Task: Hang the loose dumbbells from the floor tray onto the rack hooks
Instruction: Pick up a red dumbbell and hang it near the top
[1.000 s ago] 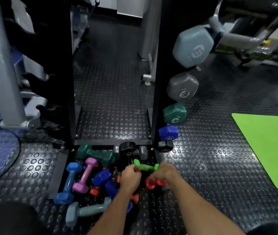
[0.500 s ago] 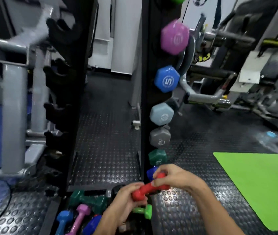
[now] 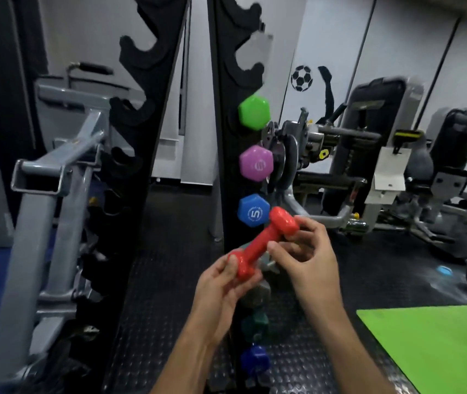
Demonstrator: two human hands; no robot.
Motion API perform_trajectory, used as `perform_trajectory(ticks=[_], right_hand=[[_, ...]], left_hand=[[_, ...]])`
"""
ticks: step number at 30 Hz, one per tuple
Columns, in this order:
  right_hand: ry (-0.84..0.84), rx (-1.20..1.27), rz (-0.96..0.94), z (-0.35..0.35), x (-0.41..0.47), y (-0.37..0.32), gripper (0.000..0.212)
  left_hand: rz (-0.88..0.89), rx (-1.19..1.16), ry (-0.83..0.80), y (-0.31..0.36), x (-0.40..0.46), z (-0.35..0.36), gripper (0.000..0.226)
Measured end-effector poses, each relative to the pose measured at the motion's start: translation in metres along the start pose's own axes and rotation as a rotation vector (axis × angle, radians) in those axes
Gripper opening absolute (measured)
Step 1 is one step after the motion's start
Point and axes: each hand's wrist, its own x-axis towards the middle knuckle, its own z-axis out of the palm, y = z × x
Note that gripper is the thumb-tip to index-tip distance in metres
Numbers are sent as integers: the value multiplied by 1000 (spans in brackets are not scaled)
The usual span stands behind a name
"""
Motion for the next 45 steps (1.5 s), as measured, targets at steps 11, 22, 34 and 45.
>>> perform_trajectory(ticks=[11,22,34,45], right_hand=[[217,217,-192,26,103,-108,59],[216,91,-189,52,196,-173,64],[-206,-180,-412,39,194,-182,38],[42,-388,-404,46,212,-174,46]], left_hand=[[296,263,-125,113,45,124,39],[539,555,-93,188,90,169,45],[548,209,-6,195,117,206,22],[470,460,-63,211,131,195,10]])
